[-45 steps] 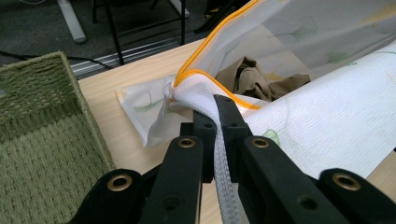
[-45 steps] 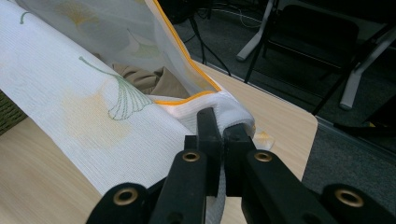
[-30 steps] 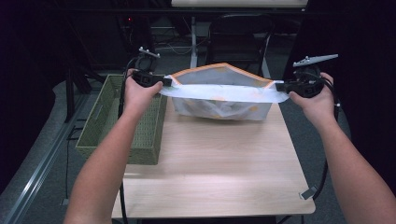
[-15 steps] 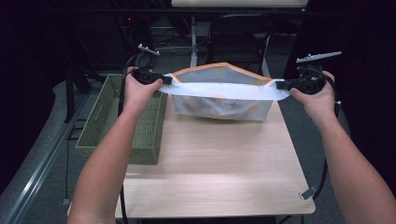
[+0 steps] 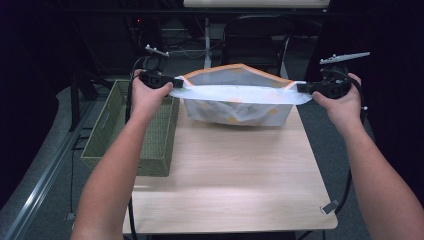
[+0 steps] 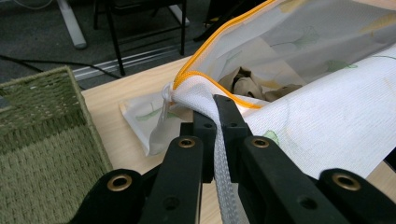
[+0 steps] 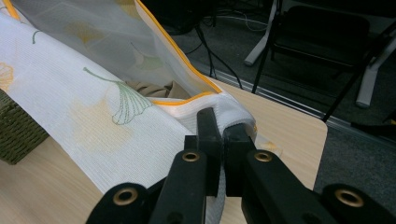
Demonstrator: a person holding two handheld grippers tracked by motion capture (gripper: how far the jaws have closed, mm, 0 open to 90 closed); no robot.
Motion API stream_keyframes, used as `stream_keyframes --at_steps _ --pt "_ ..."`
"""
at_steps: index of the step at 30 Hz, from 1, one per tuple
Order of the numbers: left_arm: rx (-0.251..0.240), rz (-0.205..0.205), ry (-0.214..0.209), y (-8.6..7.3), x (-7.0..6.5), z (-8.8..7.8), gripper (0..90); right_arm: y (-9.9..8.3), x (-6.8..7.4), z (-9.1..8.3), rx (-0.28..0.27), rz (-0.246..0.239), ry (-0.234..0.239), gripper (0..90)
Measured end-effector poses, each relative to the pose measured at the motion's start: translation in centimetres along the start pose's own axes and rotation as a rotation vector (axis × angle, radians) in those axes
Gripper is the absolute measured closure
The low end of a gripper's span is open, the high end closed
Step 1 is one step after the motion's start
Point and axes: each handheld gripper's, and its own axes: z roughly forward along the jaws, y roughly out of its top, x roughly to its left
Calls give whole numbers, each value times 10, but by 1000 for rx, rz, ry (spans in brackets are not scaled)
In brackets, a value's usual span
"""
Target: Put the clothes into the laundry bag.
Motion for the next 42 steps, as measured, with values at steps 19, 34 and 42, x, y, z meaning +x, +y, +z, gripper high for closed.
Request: stream_keyframes --at_steps 19,34,42 --pt "-9 23 -31 -9 -11 -16 885 -6 6 -18 -15 -34 6 888" --pt "29 41 -61 -39 -19 -20 885 -32 15 -24 12 -44 46 887" --pt "36 61 -70 -61 -26 -24 885 -49 22 -28 20 -49 57 886"
